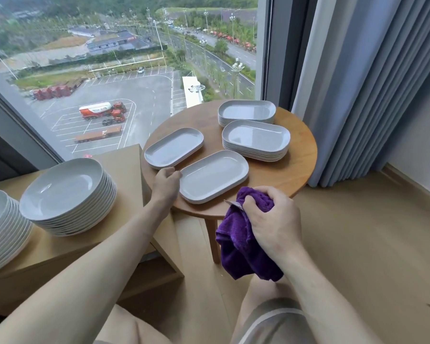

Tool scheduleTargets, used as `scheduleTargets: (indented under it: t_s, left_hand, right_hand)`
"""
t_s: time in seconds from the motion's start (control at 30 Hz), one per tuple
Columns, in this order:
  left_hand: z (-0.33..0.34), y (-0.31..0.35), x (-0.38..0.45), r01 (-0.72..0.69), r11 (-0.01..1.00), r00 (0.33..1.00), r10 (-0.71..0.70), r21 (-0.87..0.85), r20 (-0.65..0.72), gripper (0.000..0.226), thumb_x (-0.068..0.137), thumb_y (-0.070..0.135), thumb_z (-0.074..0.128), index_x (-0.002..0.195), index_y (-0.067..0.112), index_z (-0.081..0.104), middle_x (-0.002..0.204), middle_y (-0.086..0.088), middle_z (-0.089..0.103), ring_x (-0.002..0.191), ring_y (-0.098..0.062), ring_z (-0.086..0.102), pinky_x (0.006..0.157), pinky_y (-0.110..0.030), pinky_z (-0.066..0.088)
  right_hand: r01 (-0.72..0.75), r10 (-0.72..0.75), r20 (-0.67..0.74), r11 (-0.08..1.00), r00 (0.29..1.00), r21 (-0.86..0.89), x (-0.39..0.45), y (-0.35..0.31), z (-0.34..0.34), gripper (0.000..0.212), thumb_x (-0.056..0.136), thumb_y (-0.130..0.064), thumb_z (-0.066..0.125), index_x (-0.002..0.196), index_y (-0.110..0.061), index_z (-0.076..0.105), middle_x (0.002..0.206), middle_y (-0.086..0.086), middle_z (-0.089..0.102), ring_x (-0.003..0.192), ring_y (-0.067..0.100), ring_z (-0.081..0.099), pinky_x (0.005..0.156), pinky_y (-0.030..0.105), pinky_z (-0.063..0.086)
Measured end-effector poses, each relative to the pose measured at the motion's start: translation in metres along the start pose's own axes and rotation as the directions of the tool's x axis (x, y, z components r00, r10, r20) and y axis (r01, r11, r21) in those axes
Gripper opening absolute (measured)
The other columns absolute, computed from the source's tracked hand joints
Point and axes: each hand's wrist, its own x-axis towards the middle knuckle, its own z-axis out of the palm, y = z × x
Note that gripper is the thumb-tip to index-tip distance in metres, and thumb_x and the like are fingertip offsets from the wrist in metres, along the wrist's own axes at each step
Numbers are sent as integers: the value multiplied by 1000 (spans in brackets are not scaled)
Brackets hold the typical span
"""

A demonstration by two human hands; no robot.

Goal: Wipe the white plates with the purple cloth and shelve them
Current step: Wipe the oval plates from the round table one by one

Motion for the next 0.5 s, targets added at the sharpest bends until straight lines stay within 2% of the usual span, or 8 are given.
scheduleTargets:
  t_s: [0.07, 0.13, 0.2, 0.3, 0.43, 0.5]
  left_hand:
    - [-3, -1, 8, 57, 998, 997, -58, -15, -57, 32, 94, 27, 57, 122, 13, 61, 114, -3, 62, 100, -23, 60, 85, -39, 57]
    - [-7, -1, 19, 139, 987, 984, -147, -86, -102, 21, 87, 32, 57, 92, 12, 60, 89, -5, 62, 77, -24, 59, 61, -31, 51]
    - [-11, 0, 31, 192, 975, 971, -206, -115, -124, 30, 92, 35, 58, 75, 12, 57, 74, -7, 62, 68, -27, 59, 59, -28, 44]
    - [-9, 4, 48, 230, 970, 963, -238, -76, -125, 38, 101, 36, 53, 77, 8, 62, 68, -9, 64, 61, -28, 61, 52, -26, 40]
    - [-1, 13, 67, 276, 955, 954, -286, -107, -92, 38, 104, 31, 49, 78, 6, 60, 63, -10, 58, 45, -23, 49, 47, -24, 37]
    - [1, 14, 74, 302, 943, 944, -316, -141, -90, 33, 102, 25, 48, 77, 6, 60, 64, -9, 58, 44, -21, 47, 42, -21, 32]
  right_hand:
    - [24, -23, -16, 1000, 1000, 12, -1, -2, 0, 14, 88, -28, 69, 82, -40, 64, 92, -15, 69, 89, -2, 62, 75, 16, 48]
    - [39, -38, -31, 999, 999, 29, -1, -4, 0, 19, 88, -27, 69, 80, -43, 63, 91, -16, 69, 90, -3, 62, 74, 15, 47]
    - [51, -50, -40, 998, 998, 25, -3, -4, 1, 22, 87, -25, 70, 80, -45, 63, 89, -16, 69, 89, -2, 62, 73, 14, 46]
    - [57, -56, -31, 998, 998, 27, -3, -3, 2, 23, 86, -24, 71, 80, -44, 63, 89, -18, 69, 90, -3, 62, 73, 9, 44]
    - [50, -50, -23, 998, 998, 22, -1, 2, 5, 14, 86, -25, 71, 84, -39, 68, 89, -16, 70, 89, 0, 63, 76, 17, 48]
    - [47, -47, -20, 999, 999, 19, -1, 4, 6, 12, 85, -26, 71, 84, -38, 69, 88, -18, 69, 89, 0, 63, 75, 11, 45]
